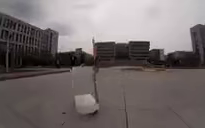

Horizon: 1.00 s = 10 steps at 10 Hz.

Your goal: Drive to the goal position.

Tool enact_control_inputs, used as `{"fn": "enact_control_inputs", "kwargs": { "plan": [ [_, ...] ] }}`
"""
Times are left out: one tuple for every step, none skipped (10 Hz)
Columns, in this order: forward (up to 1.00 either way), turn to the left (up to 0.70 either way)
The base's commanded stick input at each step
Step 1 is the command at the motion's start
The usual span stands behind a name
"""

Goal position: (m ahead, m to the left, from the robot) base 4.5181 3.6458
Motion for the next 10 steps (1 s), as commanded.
{"fn": "enact_control_inputs", "kwargs": {
  "plan": [
    [1.0, 0.0],
    [1.0, 0.0],
    [1.0, 0.0],
    [1.0, 0.0],
    [1.0, -0.19],
    [1.0, -0.27],
    [1.0, -0.13],
    [1.0, 0.0],
    [1.0, 0.0],
    [1.0, 0.18]
  ]
}}
